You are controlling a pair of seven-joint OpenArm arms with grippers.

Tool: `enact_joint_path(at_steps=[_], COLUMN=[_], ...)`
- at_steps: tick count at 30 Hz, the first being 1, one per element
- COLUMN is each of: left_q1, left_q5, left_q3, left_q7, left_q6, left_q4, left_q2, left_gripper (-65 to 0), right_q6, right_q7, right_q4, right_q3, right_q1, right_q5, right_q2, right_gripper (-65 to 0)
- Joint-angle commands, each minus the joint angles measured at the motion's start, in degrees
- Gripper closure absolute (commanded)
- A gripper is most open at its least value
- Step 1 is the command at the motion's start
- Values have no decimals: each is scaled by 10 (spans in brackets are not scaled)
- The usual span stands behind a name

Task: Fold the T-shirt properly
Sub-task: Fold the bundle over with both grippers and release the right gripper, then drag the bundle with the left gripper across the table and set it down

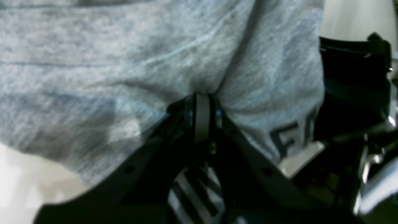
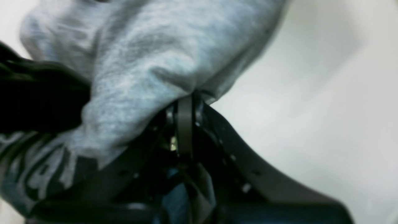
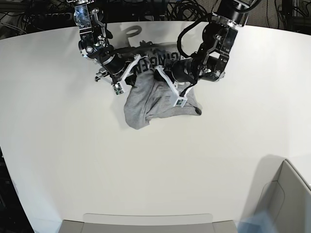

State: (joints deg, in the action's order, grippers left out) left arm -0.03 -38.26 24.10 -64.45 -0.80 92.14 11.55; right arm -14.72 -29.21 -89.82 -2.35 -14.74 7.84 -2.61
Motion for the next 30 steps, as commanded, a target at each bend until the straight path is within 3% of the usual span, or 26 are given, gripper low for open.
enact_joint_path(at_steps=[1,6,11,19,24,30], left_q1=[-4,-30,-32,-36,-29,5], left_q5=[29,29,26,26,25,26], left_q3=[-1,-21,-107,-126,-129,-124], left_q7=[-10,-14,-30,-44,-49,-45], left_q6=[-9,-9,-8,-8,-8,-6], left_q4=[1,0,2,70,105,118], left_q2=[13,42,52,48,26,-14], left_gripper=[-14,-14,-14,-12,-12,-12], right_q6=[-11,-7,-5,-4,-4,-19], right_q7=[-8,-8,-4,-7,-7,-7], right_q4=[0,26,25,-110,-175,-171], right_q3=[-14,-62,-76,12,95,213], right_q1=[7,27,32,-2,-39,-69], right_q5=[6,6,6,10,10,10], right_q2=[14,41,56,50,27,27], right_gripper=[0,0,0,0,0,0])
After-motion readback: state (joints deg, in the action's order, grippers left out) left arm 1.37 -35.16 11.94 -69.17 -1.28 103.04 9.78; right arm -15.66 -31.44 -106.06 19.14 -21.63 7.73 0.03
